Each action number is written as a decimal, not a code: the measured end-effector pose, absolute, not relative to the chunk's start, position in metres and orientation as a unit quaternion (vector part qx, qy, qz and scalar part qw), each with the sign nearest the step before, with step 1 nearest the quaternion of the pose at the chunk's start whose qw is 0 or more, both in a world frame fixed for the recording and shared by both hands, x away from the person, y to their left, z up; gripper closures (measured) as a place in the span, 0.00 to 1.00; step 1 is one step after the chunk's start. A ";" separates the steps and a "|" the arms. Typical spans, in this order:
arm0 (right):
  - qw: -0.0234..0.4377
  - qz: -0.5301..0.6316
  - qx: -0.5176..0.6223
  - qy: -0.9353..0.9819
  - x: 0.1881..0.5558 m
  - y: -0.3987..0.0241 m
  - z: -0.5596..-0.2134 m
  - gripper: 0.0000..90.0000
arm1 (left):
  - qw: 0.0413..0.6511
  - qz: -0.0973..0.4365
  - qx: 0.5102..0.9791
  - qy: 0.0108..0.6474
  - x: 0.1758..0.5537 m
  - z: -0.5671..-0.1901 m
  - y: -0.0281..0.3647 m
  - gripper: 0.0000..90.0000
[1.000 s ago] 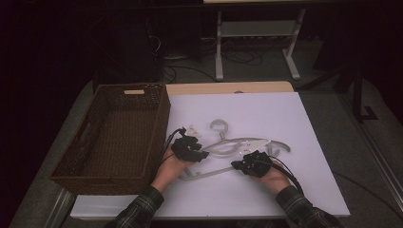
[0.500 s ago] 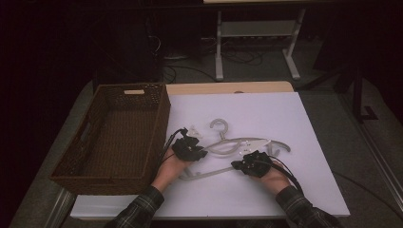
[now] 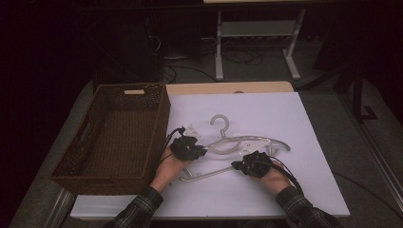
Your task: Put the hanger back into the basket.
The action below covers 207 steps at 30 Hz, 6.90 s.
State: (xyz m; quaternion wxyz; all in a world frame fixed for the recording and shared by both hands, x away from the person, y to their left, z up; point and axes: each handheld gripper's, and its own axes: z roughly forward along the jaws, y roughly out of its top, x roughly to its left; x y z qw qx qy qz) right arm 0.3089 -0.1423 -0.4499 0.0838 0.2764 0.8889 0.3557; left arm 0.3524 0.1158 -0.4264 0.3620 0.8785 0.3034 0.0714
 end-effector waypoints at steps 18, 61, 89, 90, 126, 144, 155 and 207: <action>0.082 0.348 0.279 0.891 0.310 -0.143 -0.451 1.00 | 0.423 0.014 0.860 0.284 0.342 -0.411 0.119 0.90; 0.094 0.405 0.289 0.862 0.304 -0.166 -0.432 0.67 | 0.452 0.015 0.852 0.264 0.338 -0.396 0.109 0.90; 0.128 0.445 0.314 0.829 0.290 -0.208 -0.419 0.20 | 0.454 0.043 0.842 0.290 0.342 -0.333 0.116 0.90; 0.129 0.445 0.313 0.829 0.290 -0.207 -0.419 0.20 | 0.455 0.044 0.840 0.292 0.343 -0.331 0.119 0.90; 0.140 0.437 0.339 0.821 0.292 -0.216 -0.420 0.15 | 0.491 0.086 0.779 0.380 0.355 -0.282 0.242 0.90; 0.141 0.431 0.346 0.821 0.292 -0.217 -0.421 0.15 | 0.495 0.119 0.744 0.433 0.355 -0.273 0.310 0.90; 0.144 0.433 0.352 0.817 0.293 -0.219 -0.421 0.15 | 0.483 0.145 0.731 0.460 0.346 -0.271 0.348 0.90; 0.148 0.426 0.359 0.817 0.297 -0.219 -0.423 0.16 | 0.402 0.160 0.740 0.515 0.335 -0.306 0.423 0.89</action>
